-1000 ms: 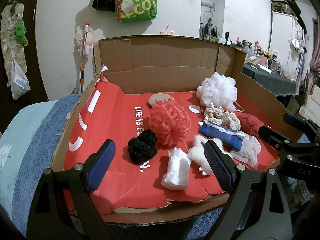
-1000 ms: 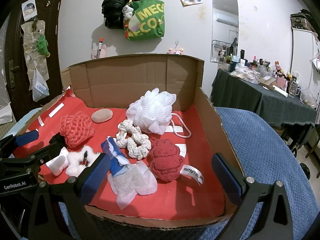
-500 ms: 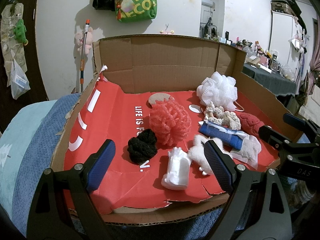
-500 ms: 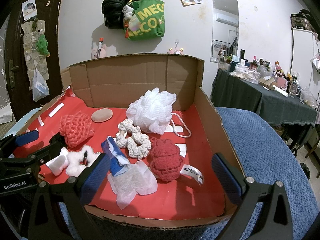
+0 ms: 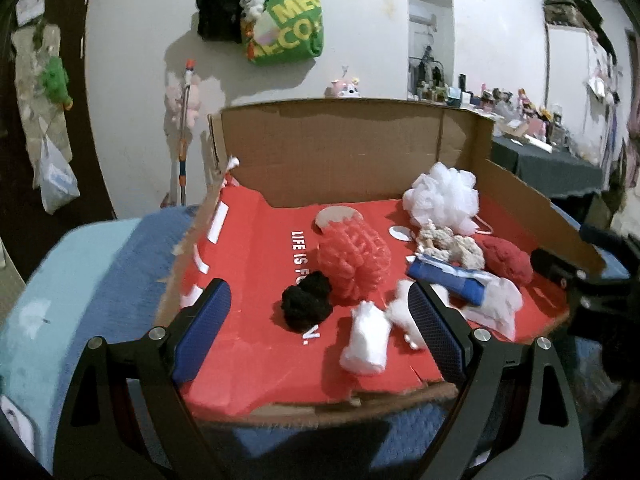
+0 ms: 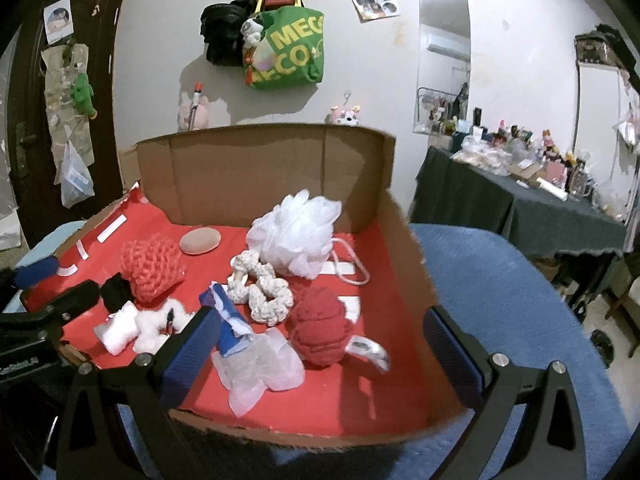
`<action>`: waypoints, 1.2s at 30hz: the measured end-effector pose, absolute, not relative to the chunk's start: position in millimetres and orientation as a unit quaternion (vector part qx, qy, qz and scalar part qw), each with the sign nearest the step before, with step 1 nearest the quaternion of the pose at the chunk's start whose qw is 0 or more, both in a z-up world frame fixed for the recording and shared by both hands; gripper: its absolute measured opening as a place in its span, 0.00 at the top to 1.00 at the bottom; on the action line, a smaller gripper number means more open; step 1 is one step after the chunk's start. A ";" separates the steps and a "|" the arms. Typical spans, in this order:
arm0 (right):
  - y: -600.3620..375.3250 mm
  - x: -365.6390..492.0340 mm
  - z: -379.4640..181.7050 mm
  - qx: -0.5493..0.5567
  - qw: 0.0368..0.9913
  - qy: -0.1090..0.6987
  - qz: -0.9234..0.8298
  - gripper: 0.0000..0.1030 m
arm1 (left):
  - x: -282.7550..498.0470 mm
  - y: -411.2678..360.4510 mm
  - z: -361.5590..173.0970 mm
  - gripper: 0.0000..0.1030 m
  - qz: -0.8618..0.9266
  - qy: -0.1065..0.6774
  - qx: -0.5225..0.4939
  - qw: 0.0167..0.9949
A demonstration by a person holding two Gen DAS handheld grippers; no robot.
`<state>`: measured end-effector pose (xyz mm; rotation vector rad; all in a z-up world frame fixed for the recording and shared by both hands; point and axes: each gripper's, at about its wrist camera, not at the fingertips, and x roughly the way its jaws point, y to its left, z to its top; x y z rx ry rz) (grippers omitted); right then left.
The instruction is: Organize soft objects
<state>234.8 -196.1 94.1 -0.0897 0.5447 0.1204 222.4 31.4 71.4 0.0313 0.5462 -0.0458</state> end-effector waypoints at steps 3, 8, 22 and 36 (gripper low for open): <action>-199.4 215.4 109.3 -0.041 0.963 0.258 0.067 0.00 | 203.0 30.6 84.6 0.12 -0.034 0.267 0.014 0.963; -201.8 167.7 140.4 -0.047 0.969 0.231 0.076 0.00 | 155.8 31.5 113.5 0.10 -0.051 0.250 -0.015 0.967; -213.7 82.4 118.8 -0.031 0.945 0.312 0.089 0.00 | 63.7 22.2 98.9 0.01 -0.050 0.306 -0.024 0.950; -211.9 102.7 35.8 -0.036 0.904 0.419 0.077 0.00 | 87.2 14.5 17.7 0.01 -0.037 0.419 -0.042 0.906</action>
